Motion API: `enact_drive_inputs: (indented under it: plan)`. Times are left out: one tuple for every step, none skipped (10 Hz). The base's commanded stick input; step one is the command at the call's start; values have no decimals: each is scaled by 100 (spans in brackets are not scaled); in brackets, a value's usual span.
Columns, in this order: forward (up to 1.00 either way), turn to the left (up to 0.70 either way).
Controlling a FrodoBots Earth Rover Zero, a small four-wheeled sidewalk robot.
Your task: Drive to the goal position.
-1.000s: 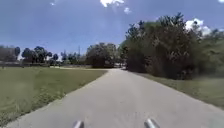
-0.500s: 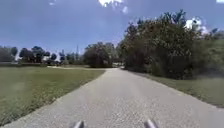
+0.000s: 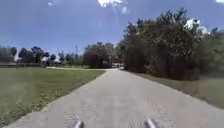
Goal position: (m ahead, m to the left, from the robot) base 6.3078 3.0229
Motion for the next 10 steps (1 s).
enact_drive_inputs:
  plan:
    - [50,0]
    - [50,0]
    - [50,1]
    - [50,25]
    - [50,25]
    - [50,25]
    - [50,11]
    - [50,0]
    - [50,0]
    - [50,0]
